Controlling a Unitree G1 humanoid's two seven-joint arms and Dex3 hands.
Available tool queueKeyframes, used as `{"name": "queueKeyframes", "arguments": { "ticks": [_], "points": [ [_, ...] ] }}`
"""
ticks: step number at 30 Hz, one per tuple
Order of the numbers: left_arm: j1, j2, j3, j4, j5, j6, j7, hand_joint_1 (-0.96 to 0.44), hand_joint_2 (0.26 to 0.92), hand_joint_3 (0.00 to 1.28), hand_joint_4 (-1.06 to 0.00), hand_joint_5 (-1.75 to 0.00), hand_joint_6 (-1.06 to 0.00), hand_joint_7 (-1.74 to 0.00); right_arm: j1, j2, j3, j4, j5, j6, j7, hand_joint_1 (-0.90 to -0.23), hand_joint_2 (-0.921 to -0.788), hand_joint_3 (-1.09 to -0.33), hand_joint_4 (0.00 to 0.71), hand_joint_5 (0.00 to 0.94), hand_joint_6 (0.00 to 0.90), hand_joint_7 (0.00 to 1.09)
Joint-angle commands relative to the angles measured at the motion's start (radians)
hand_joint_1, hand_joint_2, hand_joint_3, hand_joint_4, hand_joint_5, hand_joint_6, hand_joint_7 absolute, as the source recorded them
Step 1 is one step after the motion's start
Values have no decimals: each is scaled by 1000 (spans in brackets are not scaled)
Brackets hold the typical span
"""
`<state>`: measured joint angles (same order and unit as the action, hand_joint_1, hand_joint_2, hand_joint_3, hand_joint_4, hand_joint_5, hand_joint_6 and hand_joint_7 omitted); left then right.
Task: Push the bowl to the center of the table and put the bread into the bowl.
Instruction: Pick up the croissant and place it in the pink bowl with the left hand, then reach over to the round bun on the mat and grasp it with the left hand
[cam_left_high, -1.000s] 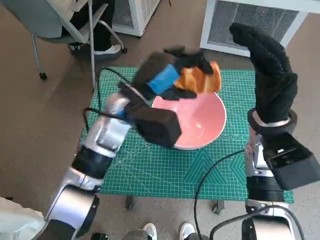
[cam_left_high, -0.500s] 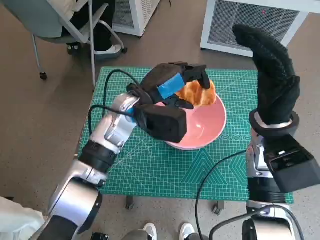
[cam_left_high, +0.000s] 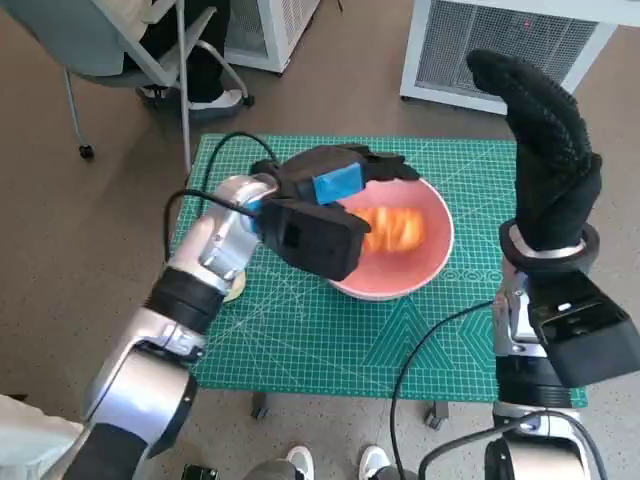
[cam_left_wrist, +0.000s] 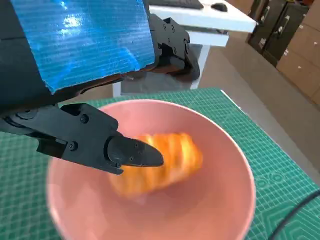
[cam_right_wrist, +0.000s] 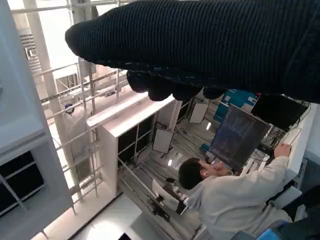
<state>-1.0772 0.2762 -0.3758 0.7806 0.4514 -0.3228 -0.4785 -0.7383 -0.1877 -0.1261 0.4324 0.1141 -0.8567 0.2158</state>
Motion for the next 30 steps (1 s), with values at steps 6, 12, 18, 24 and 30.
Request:
{"name": "queueKeyframes", "arguments": {
  "ticks": [6,12,18,24,30],
  "points": [
    [149,158,153,-309,-162,-98,-47,-434,921,129,-82,-27,-230,-90,29,0,2,-14,-3,16,-7,-604,-921,-713,290,2,27,636],
    [231,265,239,-448,-217,-103,-66,-392,921,94,-171,-47,-299,-110,31,-2,2,-22,13,23,2,-608,-921,-713,290,2,28,635],
    [313,357,300,-549,-230,-42,-86,-364,920,73,-213,-50,-329,-120,29,-1,5,-24,20,27,6,-611,-921,-712,290,1,29,634],
    [389,428,341,-607,-219,1,-88,-341,921,46,-232,-39,-341,-120,28,3,9,-21,26,29,9,-613,-921,-712,292,2,33,633],
    [456,488,365,-612,-208,2,-85,-345,921,40,-241,-33,-347,-115,25,6,11,-14,28,27,13,-611,-921,-712,296,4,35,632]
  ]
}}
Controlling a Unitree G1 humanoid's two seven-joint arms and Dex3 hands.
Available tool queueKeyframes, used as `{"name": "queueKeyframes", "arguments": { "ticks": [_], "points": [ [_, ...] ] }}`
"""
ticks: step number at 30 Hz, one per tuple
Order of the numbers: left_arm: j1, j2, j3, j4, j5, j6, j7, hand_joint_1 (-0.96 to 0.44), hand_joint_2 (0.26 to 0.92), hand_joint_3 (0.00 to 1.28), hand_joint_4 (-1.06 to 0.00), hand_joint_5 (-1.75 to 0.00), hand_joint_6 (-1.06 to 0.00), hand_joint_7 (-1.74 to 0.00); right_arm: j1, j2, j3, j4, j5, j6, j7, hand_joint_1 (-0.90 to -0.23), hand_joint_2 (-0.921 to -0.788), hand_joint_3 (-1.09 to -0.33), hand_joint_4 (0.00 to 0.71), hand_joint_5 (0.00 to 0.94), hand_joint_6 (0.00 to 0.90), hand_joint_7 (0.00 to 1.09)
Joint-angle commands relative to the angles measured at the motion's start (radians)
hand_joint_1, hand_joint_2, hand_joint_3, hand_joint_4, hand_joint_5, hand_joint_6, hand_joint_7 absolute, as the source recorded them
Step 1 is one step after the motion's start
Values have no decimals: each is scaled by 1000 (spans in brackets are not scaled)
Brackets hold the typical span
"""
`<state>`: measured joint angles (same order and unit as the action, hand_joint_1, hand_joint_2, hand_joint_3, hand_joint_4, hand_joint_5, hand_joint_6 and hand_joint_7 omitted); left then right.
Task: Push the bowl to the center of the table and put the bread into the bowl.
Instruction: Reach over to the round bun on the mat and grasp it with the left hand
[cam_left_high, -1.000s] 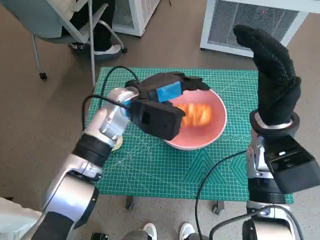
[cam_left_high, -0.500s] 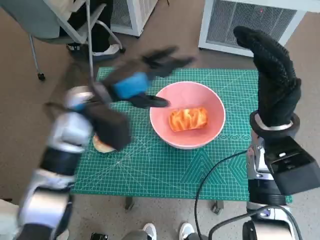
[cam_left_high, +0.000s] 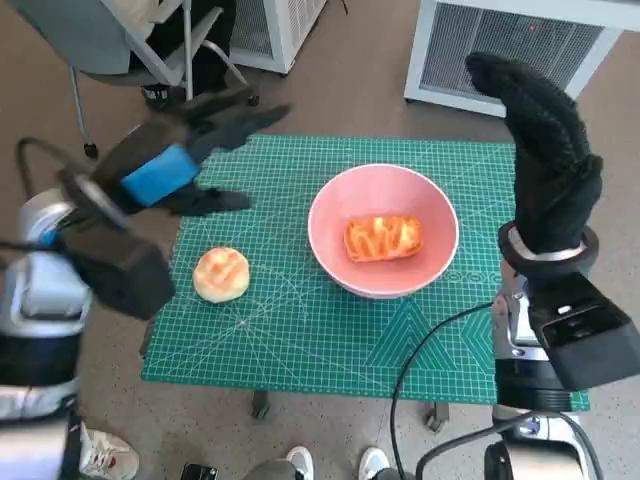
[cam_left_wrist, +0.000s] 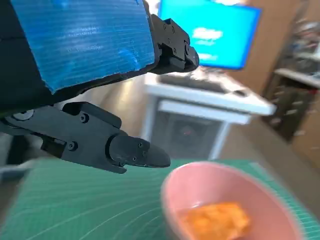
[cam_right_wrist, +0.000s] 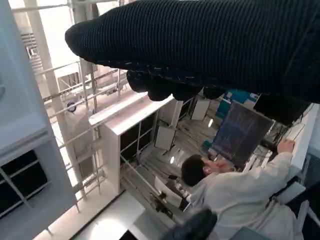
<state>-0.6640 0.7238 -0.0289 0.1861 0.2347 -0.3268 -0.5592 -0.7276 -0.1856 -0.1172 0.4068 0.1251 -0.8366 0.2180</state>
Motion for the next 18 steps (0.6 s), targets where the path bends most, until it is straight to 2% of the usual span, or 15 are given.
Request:
{"name": "queueKeyframes", "arguments": {
  "ticks": [1,8,18],
  "points": [
    [52,45,19,-19,11,7,-1,-347,921,41,-242,-32,-347,-114,13,4,2,14,19,7,12,-610,-921,-712,296,4,36,632],
    [105,66,22,-14,15,6,11,-356,921,38,-242,-21,-349,-96,5,3,5,26,35,12,22,-610,-921,-710,299,5,37,630],
    [160,66,4,-1,13,55,-14,-318,921,32,-232,-4,-346,-57,-3,6,7,32,74,30,59,-617,-921,-689,301,5,38,627]
  ]
}}
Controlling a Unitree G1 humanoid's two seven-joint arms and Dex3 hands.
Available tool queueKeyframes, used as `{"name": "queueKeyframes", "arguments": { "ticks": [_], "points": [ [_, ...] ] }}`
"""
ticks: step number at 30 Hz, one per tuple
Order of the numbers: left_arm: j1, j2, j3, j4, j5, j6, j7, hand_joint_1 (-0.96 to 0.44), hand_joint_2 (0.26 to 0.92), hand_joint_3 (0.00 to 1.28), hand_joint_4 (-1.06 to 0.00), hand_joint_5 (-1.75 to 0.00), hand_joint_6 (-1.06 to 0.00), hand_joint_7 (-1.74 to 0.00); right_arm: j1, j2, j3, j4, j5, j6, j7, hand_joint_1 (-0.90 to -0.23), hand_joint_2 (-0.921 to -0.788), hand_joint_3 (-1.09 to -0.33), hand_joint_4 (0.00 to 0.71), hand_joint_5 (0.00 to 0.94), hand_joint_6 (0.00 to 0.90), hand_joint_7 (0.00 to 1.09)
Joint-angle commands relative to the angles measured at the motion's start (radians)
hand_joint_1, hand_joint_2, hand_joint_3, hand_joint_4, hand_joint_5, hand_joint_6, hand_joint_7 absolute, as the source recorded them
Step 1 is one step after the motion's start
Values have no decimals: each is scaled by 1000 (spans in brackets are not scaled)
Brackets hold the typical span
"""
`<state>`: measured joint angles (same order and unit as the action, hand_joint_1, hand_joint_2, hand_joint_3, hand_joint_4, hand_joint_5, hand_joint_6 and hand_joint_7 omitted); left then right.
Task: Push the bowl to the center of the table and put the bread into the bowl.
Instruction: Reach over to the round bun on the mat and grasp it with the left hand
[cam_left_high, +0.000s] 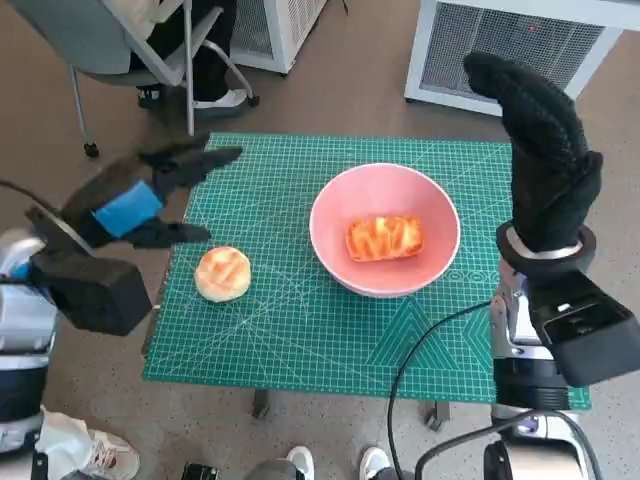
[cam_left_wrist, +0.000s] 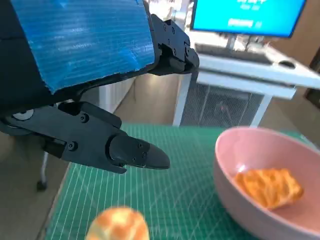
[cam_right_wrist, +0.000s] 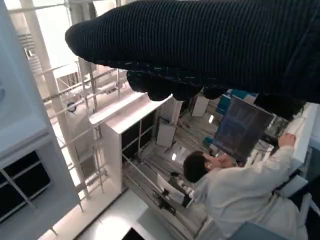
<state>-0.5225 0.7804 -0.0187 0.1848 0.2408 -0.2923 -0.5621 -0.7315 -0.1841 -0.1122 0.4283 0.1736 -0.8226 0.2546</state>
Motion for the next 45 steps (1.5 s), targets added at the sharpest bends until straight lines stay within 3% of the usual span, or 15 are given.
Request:
{"name": "queueKeyframes", "arguments": {
  "ticks": [1,11,20,34,45],
  "points": [
    [19,9,-9,0,7,24,-13,-316,921,33,-231,-3,-346,-55,0,5,2,11,29,17,26,-618,-921,-687,302,5,38,627],
    [34,-5,-90,39,79,7,-10,-263,918,19,-229,-1,-353,-32,0,4,0,6,48,24,54,-618,-921,-679,304,5,39,624],
    [22,-3,-153,87,97,19,-66,-225,903,3,-213,0,-339,-10,2,-3,-8,3,35,23,52,-615,-921,-680,304,4,38,622],
    [-19,-20,-242,146,147,139,-173,-128,886,1,-183,-2,-301,-2,8,-11,-14,-2,8,16,39,-614,-921,-681,304,3,39,619],
    [-59,-40,-301,234,214,154,-176,-13,897,4,-248,-17,-355,-22,4,-11,-14,4,-11,10,27,-610,-921,-681,304,3,39,618]
  ]
}}
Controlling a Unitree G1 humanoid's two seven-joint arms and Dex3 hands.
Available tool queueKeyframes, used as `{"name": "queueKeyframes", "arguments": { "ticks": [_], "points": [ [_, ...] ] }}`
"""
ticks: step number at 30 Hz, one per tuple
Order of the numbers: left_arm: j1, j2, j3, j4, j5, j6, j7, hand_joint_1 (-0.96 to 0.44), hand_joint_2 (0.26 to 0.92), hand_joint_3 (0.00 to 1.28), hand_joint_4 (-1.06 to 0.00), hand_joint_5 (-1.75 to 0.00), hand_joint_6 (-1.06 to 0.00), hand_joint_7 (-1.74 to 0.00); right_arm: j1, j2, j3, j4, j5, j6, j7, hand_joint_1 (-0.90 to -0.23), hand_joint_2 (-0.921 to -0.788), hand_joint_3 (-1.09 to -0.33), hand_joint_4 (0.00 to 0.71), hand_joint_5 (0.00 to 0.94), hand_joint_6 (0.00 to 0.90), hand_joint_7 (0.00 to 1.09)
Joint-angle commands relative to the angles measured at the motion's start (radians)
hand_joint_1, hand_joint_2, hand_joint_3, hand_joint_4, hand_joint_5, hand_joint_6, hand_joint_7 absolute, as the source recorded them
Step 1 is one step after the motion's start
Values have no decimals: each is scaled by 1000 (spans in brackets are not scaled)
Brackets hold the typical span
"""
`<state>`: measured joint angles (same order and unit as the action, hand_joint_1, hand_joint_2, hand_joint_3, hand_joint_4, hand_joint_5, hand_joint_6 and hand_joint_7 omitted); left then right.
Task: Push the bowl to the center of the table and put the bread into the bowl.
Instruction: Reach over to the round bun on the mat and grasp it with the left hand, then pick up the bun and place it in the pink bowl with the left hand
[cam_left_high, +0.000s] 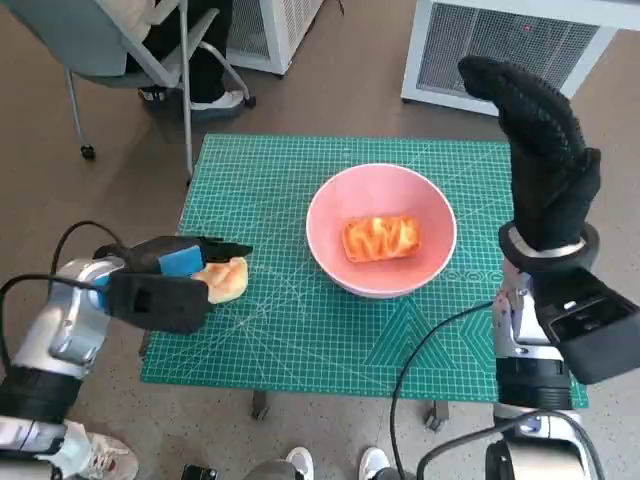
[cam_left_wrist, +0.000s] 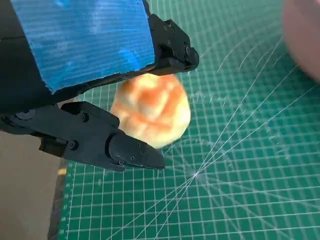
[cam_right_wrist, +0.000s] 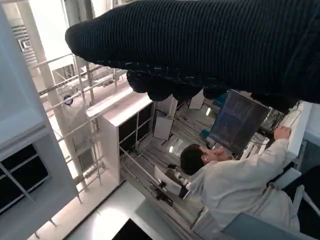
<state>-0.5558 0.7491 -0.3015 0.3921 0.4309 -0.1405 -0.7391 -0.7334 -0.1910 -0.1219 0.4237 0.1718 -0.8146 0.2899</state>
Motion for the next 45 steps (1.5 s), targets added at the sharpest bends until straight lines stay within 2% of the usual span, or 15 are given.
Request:
{"name": "queueKeyframes", "arguments": {
  "ticks": [1,7,8,11,14,15,16,19,21,30,37,45],
  "points": [
    [-27,-9,-19,30,26,1,3,-4,898,4,-257,-18,-363,-24,6,-4,-5,9,-10,2,-9,-610,-921,-681,304,3,39,617],
    [-31,-11,-21,38,28,-3,4,9,900,3,-274,-13,-378,-22,6,-4,-4,9,-12,1,-10,-610,-921,-681,304,3,39,617],
    [-31,-21,-26,69,54,-6,58,10,900,3,-276,-11,-379,-21,6,-2,-4,11,-9,0,-9,-610,-921,-681,304,3,39,617],
    [-29,-40,-34,128,101,-18,167,106,914,78,-517,-36,-564,-73,6,1,-4,14,-6,-1,-6,-609,-921,-681,304,3,40,617],
    [-30,-47,-33,157,112,-45,222,141,918,106,-626,-56,-643,-96,6,3,-3,14,-3,0,-5,-608,-921,-681,304,3,40,617],
    [-31,-50,-33,169,115,-56,240,91,919,135,-627,-493,-565,-533,6,3,-3,14,-2,0,-4,-608,-921,-681,304,3,40,617],
    [-33,-51,-33,181,118,-71,261,60,920,165,-614,-789,-501,-826,6,3,-3,14,-1,1,-4,-608,-921,-681,304,3,40,617],
    [-39,-50,-29,202,117,-112,295,22,921,173,-624,-1131,-469,-1118,6,4,-2,13,1,3,-3,-608,-921,-681,305,3,40,617],
    [-45,-45,-15,194,99,-132,296,13,921,160,-636,-1193,-481,-1179,7,5,-2,11,2,4,-4,-608,-921,-681,305,3,40,617],
    [-65,-31,58,100,11,-151,255,5,921,122,-667,-1189,-528,-1255,4,6,-2,15,5,4,-1,-606,-921,-681,305,2,41,616],
    [-102,-35,131,-26,-34,-140,272,5,920,75,-715,-1145,-588,-1194,1,10,1,17,5,1,-1,-606,-921,-681,305,2,41,616],
    [-186,-81,164,-128,-38,-83,291,5,918,37,-723,-1131,-670,-1115,-9,13,1,34,3,-9,0,-606,-921,-681,305,2,41,615]
  ]
}}
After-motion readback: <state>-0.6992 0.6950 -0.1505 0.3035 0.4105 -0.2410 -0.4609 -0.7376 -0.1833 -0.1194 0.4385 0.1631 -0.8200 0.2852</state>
